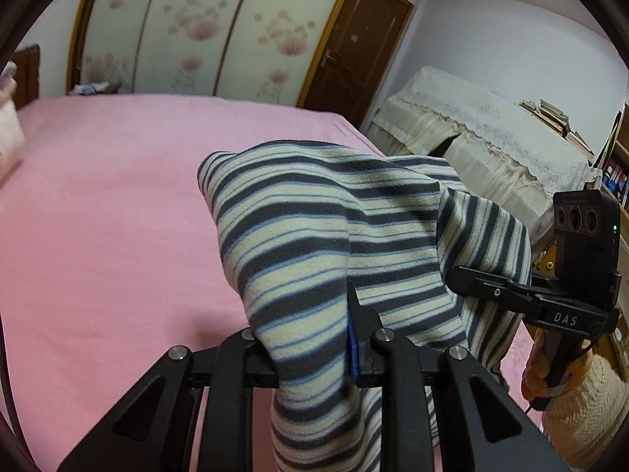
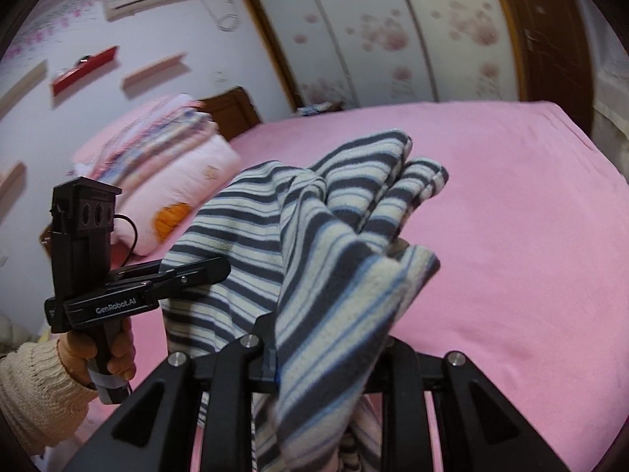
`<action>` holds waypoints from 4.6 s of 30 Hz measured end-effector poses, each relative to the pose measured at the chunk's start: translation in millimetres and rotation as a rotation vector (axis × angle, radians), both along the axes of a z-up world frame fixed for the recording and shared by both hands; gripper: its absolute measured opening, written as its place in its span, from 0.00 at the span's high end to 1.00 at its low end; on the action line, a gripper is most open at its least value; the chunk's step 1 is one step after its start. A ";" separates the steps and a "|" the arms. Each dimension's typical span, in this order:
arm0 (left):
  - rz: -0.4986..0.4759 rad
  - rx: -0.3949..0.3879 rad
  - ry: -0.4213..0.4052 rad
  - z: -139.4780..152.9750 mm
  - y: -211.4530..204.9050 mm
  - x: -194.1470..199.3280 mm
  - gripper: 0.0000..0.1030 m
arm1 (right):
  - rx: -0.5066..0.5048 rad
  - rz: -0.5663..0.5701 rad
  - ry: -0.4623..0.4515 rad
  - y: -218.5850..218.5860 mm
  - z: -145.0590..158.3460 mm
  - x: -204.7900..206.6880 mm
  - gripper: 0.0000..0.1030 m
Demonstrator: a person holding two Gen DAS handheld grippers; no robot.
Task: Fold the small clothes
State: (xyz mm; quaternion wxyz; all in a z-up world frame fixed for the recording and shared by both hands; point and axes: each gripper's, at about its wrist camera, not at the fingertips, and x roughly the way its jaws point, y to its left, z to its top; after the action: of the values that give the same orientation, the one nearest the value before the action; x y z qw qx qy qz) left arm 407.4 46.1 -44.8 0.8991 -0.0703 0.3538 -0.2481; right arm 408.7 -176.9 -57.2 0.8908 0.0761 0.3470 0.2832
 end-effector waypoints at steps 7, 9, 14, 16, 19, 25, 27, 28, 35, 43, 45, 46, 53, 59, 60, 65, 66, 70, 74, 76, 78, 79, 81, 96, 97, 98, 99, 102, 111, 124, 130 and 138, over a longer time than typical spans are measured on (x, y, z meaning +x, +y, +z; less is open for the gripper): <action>0.118 0.123 -0.035 39.6 94.9 -20.4 0.80 | 0.053 0.098 -0.041 98.8 23.8 -7.4 0.78; 0.158 0.144 -0.019 35.5 118.8 -12.2 0.80 | 0.059 0.105 -0.038 129.9 14.3 3.7 0.78; 0.237 0.183 0.048 -3.3 161.9 34.2 0.80 | 0.084 0.089 0.022 183.7 -26.0 43.1 0.78; 0.251 0.191 0.079 -27.1 166.2 57.3 0.80 | 0.084 0.076 0.058 198.8 -48.0 65.1 0.78; 0.271 0.190 0.133 -68.5 179.5 89.3 0.80 | 0.083 0.059 0.108 214.7 -84.4 96.9 0.78; 0.284 0.205 0.200 -143.3 180.9 147.8 0.79 | 0.087 0.000 0.194 222.5 -148.6 148.4 0.78; 0.281 0.228 0.207 -163.0 177.0 161.4 0.77 | 0.067 -0.030 0.215 219.6 -167.7 160.0 0.78; 0.285 0.244 0.206 -171.8 174.8 167.6 0.74 | 0.060 -0.044 0.230 216.6 -178.1 164.2 0.77; 0.395 0.247 0.233 -196.4 195.2 190.0 0.20 | 0.008 -0.081 0.253 201.9 -194.6 178.2 0.56; 0.435 0.133 0.252 -184.3 225.1 192.2 0.18 | 0.034 -0.081 0.286 172.5 -173.4 201.2 0.44; 0.411 0.120 0.265 -186.7 228.1 200.0 0.18 | 0.046 -0.074 0.297 169.5 -172.5 206.8 0.44; 0.392 0.104 0.279 -183.9 234.3 213.4 0.18 | 0.055 -0.064 0.311 170.3 -173.4 210.5 0.44; 0.269 0.029 0.332 -188.8 223.8 246.3 0.18 | 0.095 0.055 0.411 192.8 -191.0 235.3 0.44; 0.330 -0.010 0.246 -178.4 225.2 266.6 0.20 | 0.028 0.070 0.353 216.7 -197.9 248.0 0.50; 0.343 -0.008 0.203 -174.3 224.4 267.1 0.25 | 0.003 0.074 0.308 221.3 -193.6 245.3 0.64; 0.335 0.066 0.023 -153.9 208.5 263.9 0.56 | -0.113 0.075 0.101 236.1 -172.1 223.7 0.77; 0.341 0.089 0.000 -151.1 205.1 262.7 0.63 | -0.134 0.063 0.065 237.4 -168.9 220.2 0.77; 0.437 0.174 0.000 -149.9 203.4 269.6 0.63 | -0.172 0.005 0.044 237.0 -166.8 219.7 0.69; 0.464 0.202 0.076 -152.5 208.3 274.7 0.63 | -0.226 -0.053 0.024 233.7 -158.6 217.5 0.55; 0.459 0.228 0.087 -148.0 207.0 269.8 0.63 | -0.253 -0.112 -0.020 226.0 -147.8 212.0 0.55; 0.454 0.270 0.099 -145.5 203.2 259.2 0.63 | -0.274 -0.164 -0.041 215.4 -134.3 205.5 0.55; 0.451 0.290 0.111 -146.2 201.2 248.3 0.62 | -0.286 -0.177 -0.038 211.2 -129.9 201.6 0.55; 0.447 0.313 0.134 -141.6 198.0 226.8 0.61 | -0.315 -0.203 -0.021 200.7 -119.9 184.6 0.55; 0.301 0.301 0.149 -43.3 89.5 -9.2 0.25 | -0.273 -0.236 0.154 102.9 -39.1 -62.7 0.55; 0.278 0.301 0.122 -30.5 75.5 -31.4 0.19 | -0.271 -0.247 0.149 95.5 -30.7 -82.0 0.55; 0.268 0.306 0.095 -19.7 64.1 -50.9 0.17 | -0.268 -0.256 0.145 89.2 -23.8 -97.4 0.55; 0.261 0.312 0.058 -7.2 49.4 -76.8 0.12 | -0.264 -0.268 0.145 81.6 -15.4 -117.0 0.54; 0.233 0.327 -0.006 13.4 17.8 -131.9 0.06 | -0.255 -0.299 0.141 66.8 4.3 -162.5 0.53; 0.282 0.370 -0.051 30.3 -39.8 -252.3 0.00 | -0.218 -0.416 0.116 29.5 30.6 -268.6 0.38; 0.375 0.271 0.068 35.7 -52.6 -312.7 0.00 | -0.204 -0.499 0.130 -7.2 37.3 -324.5 0.26; 0.418 0.288 0.047 41.3 -50.8 -334.1 0.00 | -0.222 -0.471 0.124 -6.0 41.1 -336.6 0.23; 0.411 0.285 0.063 42.2 -51.3 -337.3 0.00 | -0.248 -0.444 0.107 0.8 41.1 -347.8 0.23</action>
State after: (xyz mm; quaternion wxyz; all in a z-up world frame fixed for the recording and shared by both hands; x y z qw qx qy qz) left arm 70.1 -5.2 -2.6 0.9201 -0.0209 0.3911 -0.0053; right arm 60.9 -176.1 -16.1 0.9140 0.0557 0.4006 0.0316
